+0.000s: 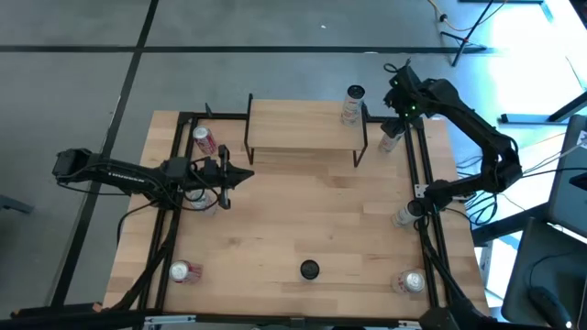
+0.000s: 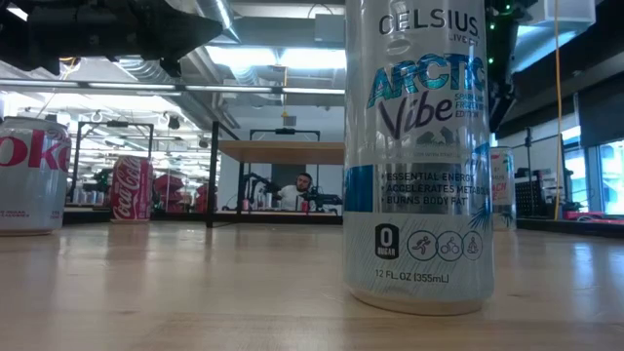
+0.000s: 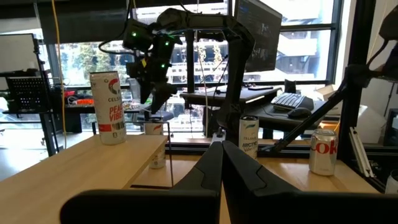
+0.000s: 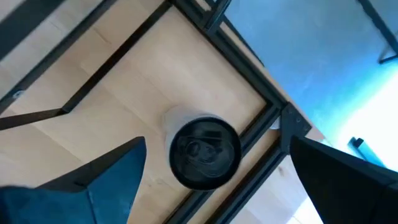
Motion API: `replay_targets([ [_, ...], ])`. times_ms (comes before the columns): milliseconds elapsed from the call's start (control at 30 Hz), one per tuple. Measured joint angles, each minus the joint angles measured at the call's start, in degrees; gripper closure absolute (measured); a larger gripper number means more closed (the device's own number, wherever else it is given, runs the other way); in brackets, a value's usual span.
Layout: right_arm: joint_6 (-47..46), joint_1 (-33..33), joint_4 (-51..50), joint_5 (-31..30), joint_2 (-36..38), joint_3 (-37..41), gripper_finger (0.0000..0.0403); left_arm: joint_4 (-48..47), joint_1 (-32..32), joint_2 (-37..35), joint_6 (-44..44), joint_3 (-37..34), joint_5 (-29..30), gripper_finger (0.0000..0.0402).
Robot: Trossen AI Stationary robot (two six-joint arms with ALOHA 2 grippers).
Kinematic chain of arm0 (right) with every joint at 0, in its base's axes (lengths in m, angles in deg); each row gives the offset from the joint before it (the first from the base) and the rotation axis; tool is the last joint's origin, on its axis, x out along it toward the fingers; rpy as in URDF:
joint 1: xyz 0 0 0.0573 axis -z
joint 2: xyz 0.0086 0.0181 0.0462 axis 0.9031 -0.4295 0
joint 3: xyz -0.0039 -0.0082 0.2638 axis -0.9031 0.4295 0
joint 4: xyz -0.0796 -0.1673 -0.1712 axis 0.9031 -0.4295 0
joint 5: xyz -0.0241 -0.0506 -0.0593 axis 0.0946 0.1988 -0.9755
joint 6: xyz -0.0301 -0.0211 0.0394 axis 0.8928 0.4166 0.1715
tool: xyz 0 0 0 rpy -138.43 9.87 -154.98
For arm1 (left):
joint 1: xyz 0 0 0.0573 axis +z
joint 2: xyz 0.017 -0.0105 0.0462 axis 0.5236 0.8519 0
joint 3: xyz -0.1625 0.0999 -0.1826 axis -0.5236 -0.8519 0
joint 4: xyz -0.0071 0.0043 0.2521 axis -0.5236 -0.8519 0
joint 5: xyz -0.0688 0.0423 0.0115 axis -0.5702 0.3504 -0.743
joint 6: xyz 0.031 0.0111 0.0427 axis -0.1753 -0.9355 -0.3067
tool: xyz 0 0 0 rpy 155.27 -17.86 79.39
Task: Place canned beverage on shelf
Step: Put the white pink soda can on the shelf aligned with the other white pink soda can
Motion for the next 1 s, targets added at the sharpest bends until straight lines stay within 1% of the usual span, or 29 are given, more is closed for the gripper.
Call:
replay_targets([
  [300,-0.26,0.00,4.12,-1.04,-1.84,5.56,0.0020,0.04,0.00,0.00,0.01,0.00,0.00,0.0401],
  [767,-0.35,0.00,3.46,-2.13,-5.60,5.68,0.0020,0.04,0.00,0.00,0.02,0.00,0.00,0.0401],
  [1000,-0.18,-0.02,0.52,-0.36,-7.63,5.70,0.0023,0.04,-0.01,0.00,0.00,0.00,0.00,0.0401],
])
